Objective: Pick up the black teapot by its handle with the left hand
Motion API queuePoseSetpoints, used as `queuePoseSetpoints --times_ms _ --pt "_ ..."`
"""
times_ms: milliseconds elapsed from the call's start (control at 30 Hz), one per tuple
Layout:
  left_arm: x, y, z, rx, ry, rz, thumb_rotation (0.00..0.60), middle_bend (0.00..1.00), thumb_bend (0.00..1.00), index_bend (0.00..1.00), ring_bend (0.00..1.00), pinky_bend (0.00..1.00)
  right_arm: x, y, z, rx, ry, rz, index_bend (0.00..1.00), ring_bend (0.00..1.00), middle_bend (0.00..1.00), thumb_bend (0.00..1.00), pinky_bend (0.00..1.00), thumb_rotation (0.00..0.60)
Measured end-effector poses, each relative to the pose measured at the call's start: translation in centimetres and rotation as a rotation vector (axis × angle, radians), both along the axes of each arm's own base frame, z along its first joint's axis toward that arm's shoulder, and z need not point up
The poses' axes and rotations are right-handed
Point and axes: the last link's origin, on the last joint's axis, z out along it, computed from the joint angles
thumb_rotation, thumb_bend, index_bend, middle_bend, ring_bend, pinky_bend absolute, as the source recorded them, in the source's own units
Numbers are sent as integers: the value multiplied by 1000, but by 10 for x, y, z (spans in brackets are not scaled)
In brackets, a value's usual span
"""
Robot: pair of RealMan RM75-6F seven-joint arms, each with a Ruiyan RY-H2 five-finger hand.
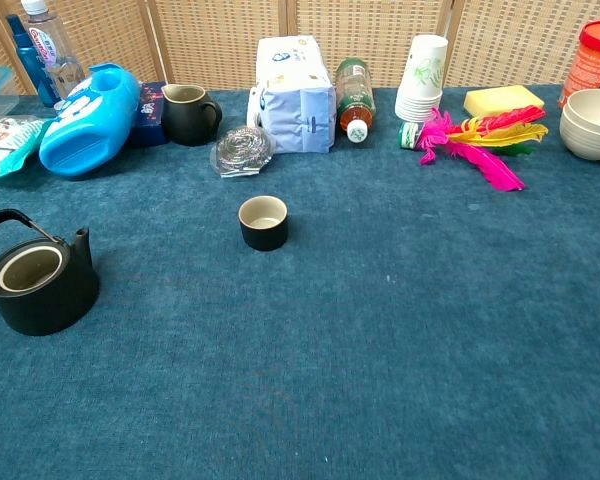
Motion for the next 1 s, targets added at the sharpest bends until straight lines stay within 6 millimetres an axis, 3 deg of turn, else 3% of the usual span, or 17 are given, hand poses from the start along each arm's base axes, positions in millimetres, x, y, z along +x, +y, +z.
queuePoseSetpoints --times_ms 233,400,500,767,1000 --pt "0 1 -3 -14 5 -4 600 0 42 0 0 1 -1 0 0 21 -9 -6 0 0 0 0 0 600" --pt "6 8 -16 -29 7 -50 600 0 42 0 0 2 -1 0 1 30 -30 -7 0 0 0 0 0 600" --pt "13 14 -34 -50 4 -99 600 0 42 0 0 2 0 1 3 32 -42 -7 0 0 0 0 0 600" --pt "54 26 -120 -152 16 -225 600 0 41 0 0 2 -1 2 4 49 -64 -12 0 0 0 0 0 600" --pt "68 28 -148 -188 61 -232 600 0 42 0 0 2 -2 3 7 50 -83 -8 0 0 0 0 0 600"
